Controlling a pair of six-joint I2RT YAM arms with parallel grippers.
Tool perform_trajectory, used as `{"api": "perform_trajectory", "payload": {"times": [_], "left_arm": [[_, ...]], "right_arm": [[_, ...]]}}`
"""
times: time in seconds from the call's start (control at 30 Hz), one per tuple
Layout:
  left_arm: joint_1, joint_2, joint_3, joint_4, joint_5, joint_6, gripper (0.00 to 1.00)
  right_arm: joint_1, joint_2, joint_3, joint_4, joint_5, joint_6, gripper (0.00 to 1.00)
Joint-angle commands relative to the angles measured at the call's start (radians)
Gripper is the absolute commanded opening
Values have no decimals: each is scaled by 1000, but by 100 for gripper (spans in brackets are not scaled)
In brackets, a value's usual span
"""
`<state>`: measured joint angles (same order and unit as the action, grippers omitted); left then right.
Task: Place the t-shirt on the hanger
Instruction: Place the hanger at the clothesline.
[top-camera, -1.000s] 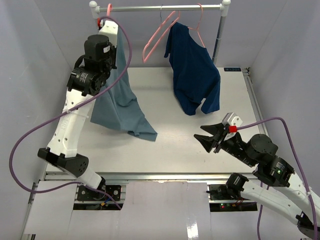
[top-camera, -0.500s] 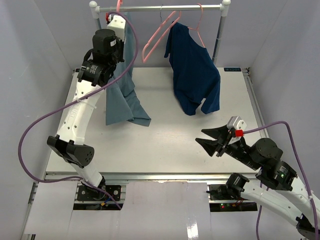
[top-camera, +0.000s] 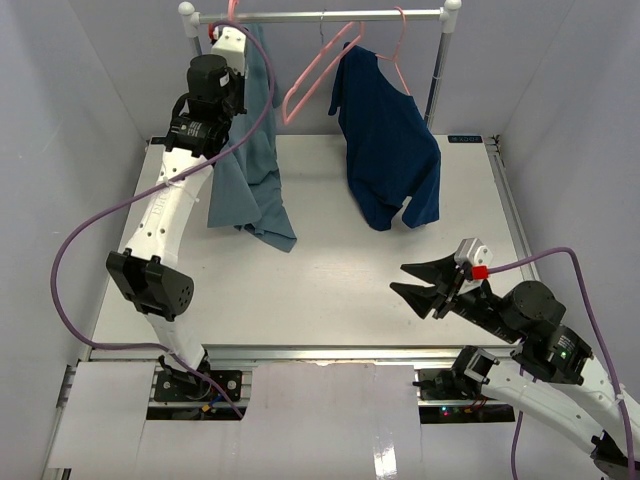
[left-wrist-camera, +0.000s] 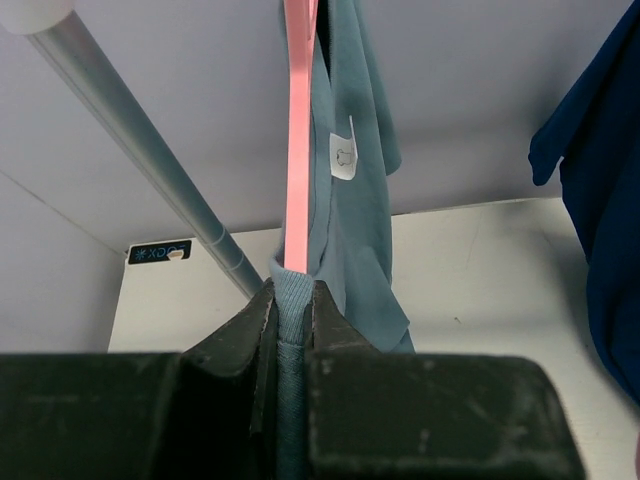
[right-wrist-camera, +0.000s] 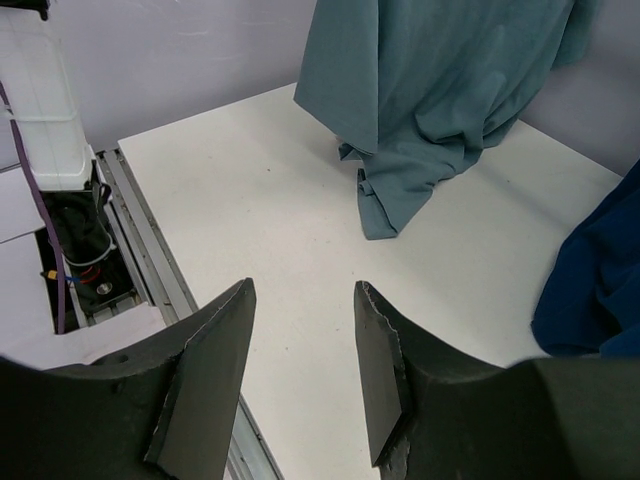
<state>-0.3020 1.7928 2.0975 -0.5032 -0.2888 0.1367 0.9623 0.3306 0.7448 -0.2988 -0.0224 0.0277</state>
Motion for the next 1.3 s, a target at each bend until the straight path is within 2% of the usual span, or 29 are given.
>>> {"api": "perform_trajectory", "payload": {"times": [0.0, 0.47, 0.53, 0.57, 0.7, 0.77, 0.83, 0.93, 1.0, 1.1, 1.17, 1.27], "left_arm": [[10, -13, 36, 120, 48, -26, 0], [18, -4, -106, 211, 128, -62, 2], [18, -16, -127, 214, 119, -69, 11], [18, -27, -135, 216, 115, -69, 23], [18, -78, -185, 213, 67, -72, 60], [18, -136, -228, 209, 49, -72, 86], [18, -217, -277, 204, 36, -86, 96], [18, -350, -435, 200, 57, -167, 98], [18, -463, -532, 202, 161, -237, 98], [15, -588, -699, 197, 327, -315, 98], [13, -699, -814, 203, 432, -360, 98], [6, -826, -987, 235, 496, -409, 98]], "right_arm": [[-1, -27, -5, 57, -12, 16, 51], [-2, -41, -12, 58, -10, 17, 51], [-1, -40, -12, 58, -10, 15, 51], [-2, -38, -12, 57, -10, 17, 51], [-3, -35, -13, 58, -11, 15, 52], [-2, -31, -13, 61, -12, 15, 53], [-2, -24, -12, 58, -12, 14, 56], [-2, -13, -13, 55, 5, 21, 65], [-2, -16, -34, 76, 52, 35, 71], [-2, -16, -74, 112, 128, 66, 87], [-4, -3, -97, 137, 172, 85, 90], [-4, 31, -99, 126, 272, 109, 90]]}}
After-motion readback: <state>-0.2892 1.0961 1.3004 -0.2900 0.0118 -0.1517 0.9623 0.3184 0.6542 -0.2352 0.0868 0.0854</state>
